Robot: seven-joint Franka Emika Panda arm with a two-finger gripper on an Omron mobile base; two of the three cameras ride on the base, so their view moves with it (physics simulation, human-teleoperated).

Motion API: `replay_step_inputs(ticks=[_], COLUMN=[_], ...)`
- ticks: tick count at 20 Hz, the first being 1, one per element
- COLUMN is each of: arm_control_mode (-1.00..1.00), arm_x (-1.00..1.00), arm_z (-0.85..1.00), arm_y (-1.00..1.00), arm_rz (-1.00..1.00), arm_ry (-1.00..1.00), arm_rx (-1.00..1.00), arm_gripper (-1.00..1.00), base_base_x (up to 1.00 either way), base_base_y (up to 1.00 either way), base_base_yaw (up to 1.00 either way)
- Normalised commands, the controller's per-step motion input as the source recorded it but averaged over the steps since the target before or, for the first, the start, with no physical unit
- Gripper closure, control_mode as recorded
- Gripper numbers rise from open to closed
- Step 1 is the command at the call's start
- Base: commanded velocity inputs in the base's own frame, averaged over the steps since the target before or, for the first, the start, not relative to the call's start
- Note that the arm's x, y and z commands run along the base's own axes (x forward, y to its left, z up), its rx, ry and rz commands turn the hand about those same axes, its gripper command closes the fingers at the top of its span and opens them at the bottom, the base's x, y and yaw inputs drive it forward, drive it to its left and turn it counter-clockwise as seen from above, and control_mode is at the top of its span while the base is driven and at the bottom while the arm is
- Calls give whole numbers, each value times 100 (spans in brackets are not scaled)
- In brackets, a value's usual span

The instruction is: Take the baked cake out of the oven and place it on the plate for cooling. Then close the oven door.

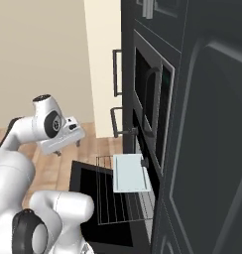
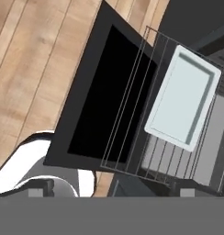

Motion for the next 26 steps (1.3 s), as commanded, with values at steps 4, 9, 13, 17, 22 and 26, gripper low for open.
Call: replay_step_inputs(ticks=[4,9,13,17,22,26], arm_control_mode=[-100,-100,-100,-100,-100,-100], arm_x=[3,17,23,13,2,12], arm_z=[-78,-72,-71,-58,-50,-46], arm_y=[46,17,0,3,2,0], arm_rz=[-19,-24,-21,-18,-15,-13], arm_ry=[8,5,1,0,4,3], arm_rx=[0,0,0,0,0,0], arm_gripper=[-100,-100,-100,-100,-100,-100], base_base_x=[0,0,0,0,0,0], base_base_y=[0,0,0,0,0,0], base_base_yaw=[0,0,0,0,0,0])
